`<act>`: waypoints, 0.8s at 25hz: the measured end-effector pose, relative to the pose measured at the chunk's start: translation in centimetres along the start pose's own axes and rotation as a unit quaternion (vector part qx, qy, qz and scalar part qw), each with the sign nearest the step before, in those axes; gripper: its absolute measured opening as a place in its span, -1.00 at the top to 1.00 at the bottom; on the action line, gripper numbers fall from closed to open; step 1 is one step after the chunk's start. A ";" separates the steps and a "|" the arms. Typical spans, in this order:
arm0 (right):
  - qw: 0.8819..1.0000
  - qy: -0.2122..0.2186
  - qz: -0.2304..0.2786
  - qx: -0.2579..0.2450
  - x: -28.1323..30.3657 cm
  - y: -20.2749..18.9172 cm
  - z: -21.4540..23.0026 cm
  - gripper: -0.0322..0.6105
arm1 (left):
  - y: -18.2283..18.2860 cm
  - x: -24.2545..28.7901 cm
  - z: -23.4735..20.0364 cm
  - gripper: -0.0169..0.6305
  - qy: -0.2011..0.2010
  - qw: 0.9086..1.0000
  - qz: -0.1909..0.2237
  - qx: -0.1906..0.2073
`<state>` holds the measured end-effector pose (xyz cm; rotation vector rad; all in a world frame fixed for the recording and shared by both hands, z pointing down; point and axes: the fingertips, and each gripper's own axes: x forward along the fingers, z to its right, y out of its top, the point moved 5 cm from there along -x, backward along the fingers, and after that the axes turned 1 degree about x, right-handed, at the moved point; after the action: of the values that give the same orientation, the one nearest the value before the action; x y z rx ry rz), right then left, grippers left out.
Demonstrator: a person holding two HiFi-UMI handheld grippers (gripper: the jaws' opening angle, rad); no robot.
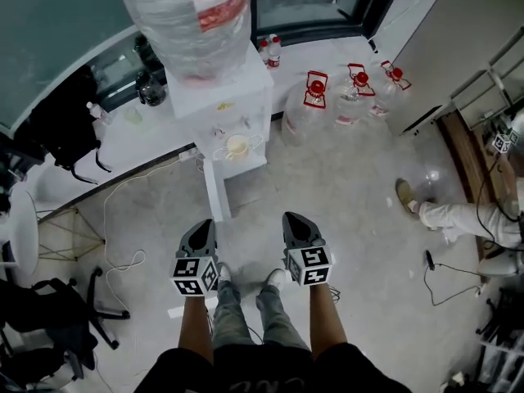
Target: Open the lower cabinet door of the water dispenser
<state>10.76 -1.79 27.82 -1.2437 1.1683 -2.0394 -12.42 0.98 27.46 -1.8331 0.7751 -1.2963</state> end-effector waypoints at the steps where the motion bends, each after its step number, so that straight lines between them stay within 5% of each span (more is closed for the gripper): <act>1: 1.000 -0.002 0.004 -0.001 -0.7 0.4 0.1 0.86 | 0.5 -0.4 0.3 0.91 -0.001 1.000 0.004 0.003; 12: 0.997 -0.005 0.036 -0.068 -7.9 6.6 -0.1 0.86 | 6.0 -5.4 3.7 0.91 -0.023 0.998 0.050 0.033; 20: 0.996 -0.012 0.074 -0.054 -13.2 10.6 0.5 0.86 | 11.1 -8.5 6.4 0.91 -0.025 0.993 0.097 0.068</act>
<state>17.09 2.29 12.67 -1.1907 1.3324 -1.8704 -9.49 3.38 12.59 -1.6334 0.7975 -1.1451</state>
